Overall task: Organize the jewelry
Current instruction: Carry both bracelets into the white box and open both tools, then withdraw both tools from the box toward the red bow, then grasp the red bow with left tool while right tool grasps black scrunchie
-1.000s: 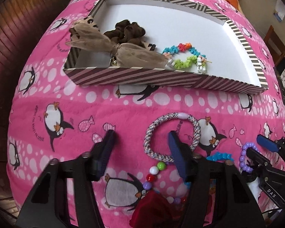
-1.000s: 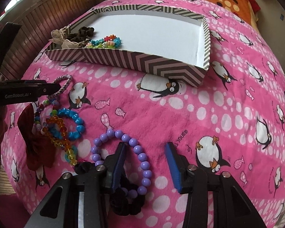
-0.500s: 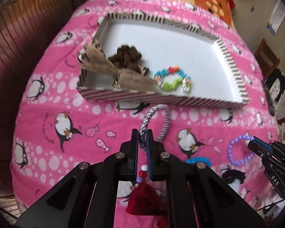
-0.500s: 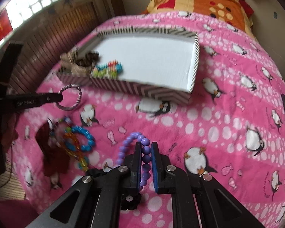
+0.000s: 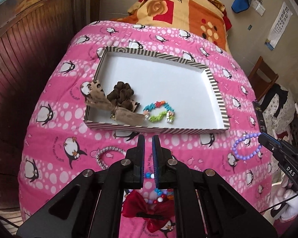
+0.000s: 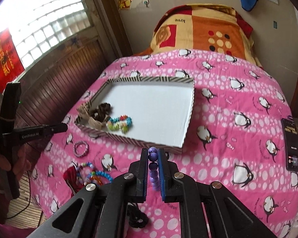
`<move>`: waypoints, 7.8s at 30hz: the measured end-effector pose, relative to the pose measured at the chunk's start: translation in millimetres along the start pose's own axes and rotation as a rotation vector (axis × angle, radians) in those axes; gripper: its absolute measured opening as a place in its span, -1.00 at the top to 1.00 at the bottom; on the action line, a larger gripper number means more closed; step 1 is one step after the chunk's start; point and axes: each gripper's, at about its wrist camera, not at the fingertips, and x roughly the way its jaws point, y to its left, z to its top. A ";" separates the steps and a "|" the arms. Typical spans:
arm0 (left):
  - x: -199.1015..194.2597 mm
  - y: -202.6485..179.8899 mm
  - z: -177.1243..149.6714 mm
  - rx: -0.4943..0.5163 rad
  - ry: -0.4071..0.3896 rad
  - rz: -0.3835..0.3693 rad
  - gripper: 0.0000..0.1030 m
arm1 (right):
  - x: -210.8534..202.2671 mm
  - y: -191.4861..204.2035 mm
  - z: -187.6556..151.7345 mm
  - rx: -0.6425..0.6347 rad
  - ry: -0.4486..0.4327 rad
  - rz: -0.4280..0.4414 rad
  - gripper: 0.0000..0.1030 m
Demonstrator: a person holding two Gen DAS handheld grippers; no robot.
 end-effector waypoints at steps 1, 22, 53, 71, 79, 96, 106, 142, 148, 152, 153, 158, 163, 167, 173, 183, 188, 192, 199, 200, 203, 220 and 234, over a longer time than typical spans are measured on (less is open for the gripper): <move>-0.6 0.9 2.1 0.000 -0.002 0.001 0.89 | -0.9 0.2 1.4 0.000 -0.004 0.001 0.83; 91.5 55.8 -35.5 -0.068 0.160 0.171 0.86 | 7.7 4.9 1.4 0.022 0.020 0.014 0.83; 47.5 16.5 60.1 0.073 -0.026 0.179 0.87 | 51.1 40.9 69.9 -0.073 0.021 0.042 0.83; 90.3 63.1 107.6 0.004 0.007 0.211 0.87 | 130.4 86.2 111.1 -0.163 0.097 0.103 0.83; 114.6 71.6 126.5 -0.020 0.032 0.213 0.87 | 165.6 100.0 123.5 -0.179 0.150 0.165 0.83; 145.0 86.9 132.9 -0.050 0.064 0.204 0.87 | 252.9 52.1 138.2 -0.028 0.248 0.065 0.83; 150.3 83.1 135.5 -0.037 0.057 0.203 0.86 | 270.6 41.3 134.3 -0.009 0.280 -0.001 0.83; 30.3 1.0 31.1 -0.023 0.001 0.045 -0.04 | 33.6 26.4 69.7 0.046 -0.018 -0.139 0.22; 22.0 -15.2 14.6 -0.011 0.012 0.006 -0.04 | -7.6 7.3 56.7 0.077 -0.056 -0.169 0.22; 17.3 -30.3 1.2 0.032 0.018 -0.001 -0.04 | -29.4 -5.4 42.6 0.089 -0.063 -0.188 0.21; 16.8 -33.3 -1.9 0.038 0.020 0.002 -0.04 | -33.8 -7.8 37.2 0.088 -0.062 -0.196 0.21; 14.2 -48.8 -21.1 0.063 0.043 0.008 -0.04 | -48.5 -17.9 9.9 0.088 -0.056 -0.242 0.21; 8.0 -60.5 -42.3 0.069 0.043 -0.005 -0.04 | -51.4 -26.0 -19.3 0.101 -0.025 -0.256 0.21; 4.7 -65.1 -57.3 0.067 0.040 0.001 -0.04 | -46.5 -27.6 -40.5 0.096 0.011 -0.265 0.21; 1.8 -66.1 -75.8 0.058 0.048 -0.001 -0.04 | -38.3 -26.9 -59.3 0.091 0.052 -0.256 0.21; -2.8 -52.2 -94.2 0.020 0.052 0.035 -0.04 | -32.8 -21.7 -72.4 0.073 0.080 -0.240 0.21; -4.1 -43.2 -99.5 -0.002 0.053 0.049 -0.04 | -30.6 -19.2 -75.8 0.065 0.089 -0.231 0.21; -4.6 -39.1 -103.0 -0.011 0.058 0.058 -0.04 | -29.2 -18.1 -77.8 0.060 0.096 -0.227 0.21; -4.3 -34.0 -107.6 -0.020 0.066 0.073 -0.04 | -26.9 -15.9 -80.5 0.053 0.110 -0.224 0.21; -4.7 -33.4 -108.2 -0.021 0.067 0.074 -0.04 | -26.6 -15.1 -80.9 0.051 0.112 -0.225 0.21; -5.2 -31.1 -109.6 -0.024 0.069 0.077 -0.04 | -25.3 -13.5 -81.5 0.049 0.116 -0.223 0.20; -7.5 -0.8 -120.7 -0.091 0.111 0.073 -0.04 | -15.9 -9.0 -88.1 0.044 0.154 -0.207 0.20; 7.2 26.2 -133.6 -0.179 0.180 0.034 -0.04 | 6.1 12.8 -107.5 0.029 0.236 -0.007 0.20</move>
